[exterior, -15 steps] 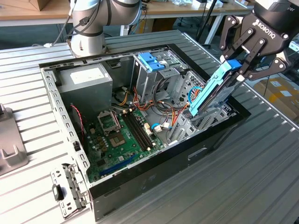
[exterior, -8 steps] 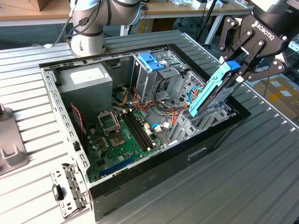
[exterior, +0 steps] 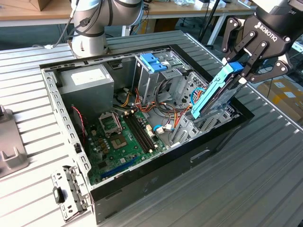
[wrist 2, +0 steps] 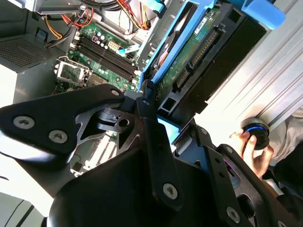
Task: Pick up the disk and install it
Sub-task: 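Insert the disk into the insertion slot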
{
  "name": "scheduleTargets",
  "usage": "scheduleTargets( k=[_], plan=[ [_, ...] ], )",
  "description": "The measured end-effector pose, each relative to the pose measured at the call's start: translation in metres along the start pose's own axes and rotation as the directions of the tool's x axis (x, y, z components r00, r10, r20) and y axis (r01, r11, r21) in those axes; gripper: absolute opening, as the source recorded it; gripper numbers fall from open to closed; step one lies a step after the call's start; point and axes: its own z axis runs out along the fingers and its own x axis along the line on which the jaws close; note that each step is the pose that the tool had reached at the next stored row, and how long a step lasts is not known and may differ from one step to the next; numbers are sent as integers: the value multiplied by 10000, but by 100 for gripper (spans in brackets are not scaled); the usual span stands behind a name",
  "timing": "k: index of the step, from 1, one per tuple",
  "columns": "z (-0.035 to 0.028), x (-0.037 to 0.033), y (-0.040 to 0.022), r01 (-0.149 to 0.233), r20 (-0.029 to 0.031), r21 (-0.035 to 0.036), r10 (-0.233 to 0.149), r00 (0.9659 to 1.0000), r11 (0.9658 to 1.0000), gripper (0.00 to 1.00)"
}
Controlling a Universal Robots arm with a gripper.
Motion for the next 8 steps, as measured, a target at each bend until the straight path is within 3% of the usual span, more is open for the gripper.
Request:
scheduleTargets(
  k=[8],
  plan=[
    [20,2,-1,0,1,0,0,10000,10000,37]
  ],
)
